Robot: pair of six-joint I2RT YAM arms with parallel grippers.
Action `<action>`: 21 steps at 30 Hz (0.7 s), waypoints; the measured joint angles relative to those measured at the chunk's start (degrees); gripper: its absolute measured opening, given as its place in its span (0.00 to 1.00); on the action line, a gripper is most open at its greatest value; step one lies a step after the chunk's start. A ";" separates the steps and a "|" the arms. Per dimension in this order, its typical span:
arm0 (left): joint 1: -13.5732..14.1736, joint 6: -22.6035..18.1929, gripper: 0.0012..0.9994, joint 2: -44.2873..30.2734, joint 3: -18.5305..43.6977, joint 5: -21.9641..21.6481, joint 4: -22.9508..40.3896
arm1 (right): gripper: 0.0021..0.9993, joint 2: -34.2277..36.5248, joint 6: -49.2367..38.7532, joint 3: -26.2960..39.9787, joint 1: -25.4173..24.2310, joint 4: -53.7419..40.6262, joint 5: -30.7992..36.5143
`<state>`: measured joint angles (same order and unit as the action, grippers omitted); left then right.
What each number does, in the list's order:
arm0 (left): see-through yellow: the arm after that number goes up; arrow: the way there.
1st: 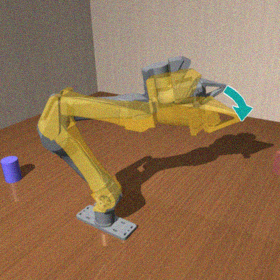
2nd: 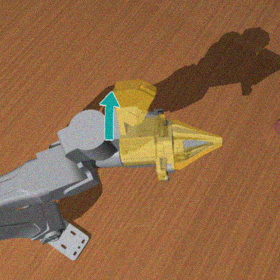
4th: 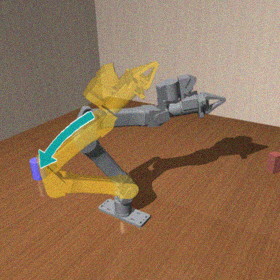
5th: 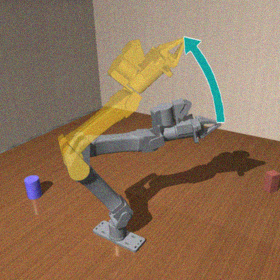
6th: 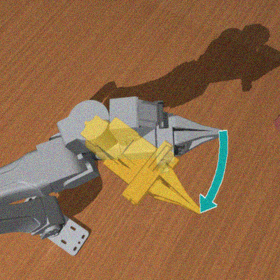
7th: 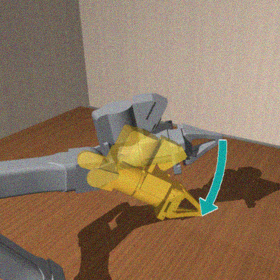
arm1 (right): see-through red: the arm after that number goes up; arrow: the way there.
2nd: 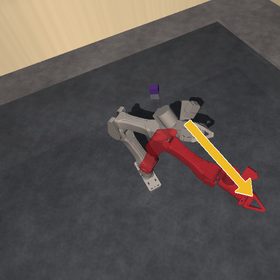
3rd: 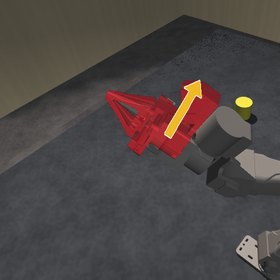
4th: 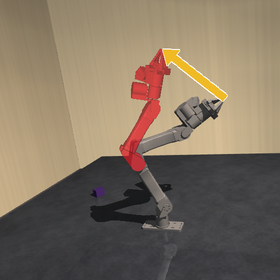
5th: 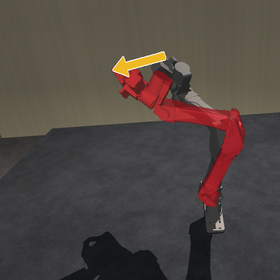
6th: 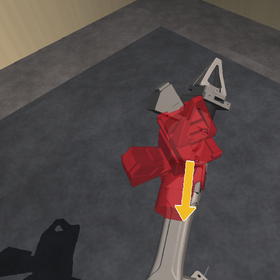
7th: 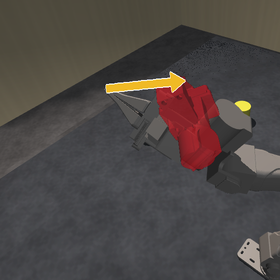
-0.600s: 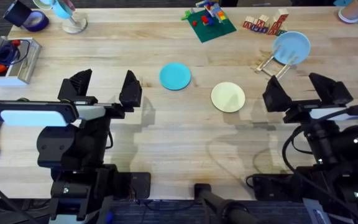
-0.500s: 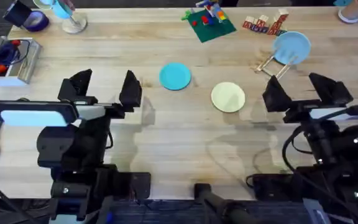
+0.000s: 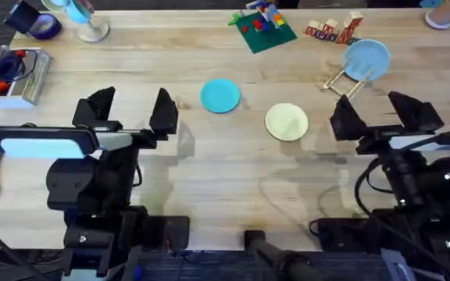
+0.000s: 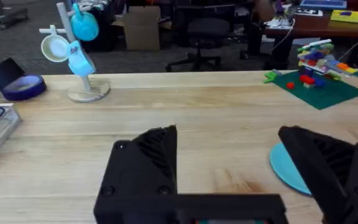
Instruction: Pick up the plates from the table one by one and place each into a slot on the dish rack.
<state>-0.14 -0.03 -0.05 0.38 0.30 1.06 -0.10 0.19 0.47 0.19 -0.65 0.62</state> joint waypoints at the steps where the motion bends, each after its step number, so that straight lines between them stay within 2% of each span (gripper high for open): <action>1: 0.00 0.00 0.99 0.00 0.00 0.01 0.00 | 1.00 0.00 0.00 0.00 0.00 0.01 0.00; 5: 0.00 0.05 0.99 0.00 0.14 0.12 -0.02 | 1.00 0.07 0.02 0.44 0.00 -0.93 -0.02; 9: 0.00 0.34 0.99 -0.33 2.63 0.14 0.89 | 1.00 1.84 0.21 6.16 0.00 -9.67 -0.02; 14: 0.00 4.01 0.99 -5.68 12.06 0.57 4.80 | 0.99 8.19 0.46 19.36 0.00 -20.43 -0.04; 21: 0.00 6.29 0.99 -22.40 29.31 5.28 16.44 | 1.00 23.62 0.68 41.84 0.00 -35.13 -0.09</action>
<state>-0.14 6.26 -22.46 29.69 5.58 17.50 23.52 0.86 42.31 0.19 -35.79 0.54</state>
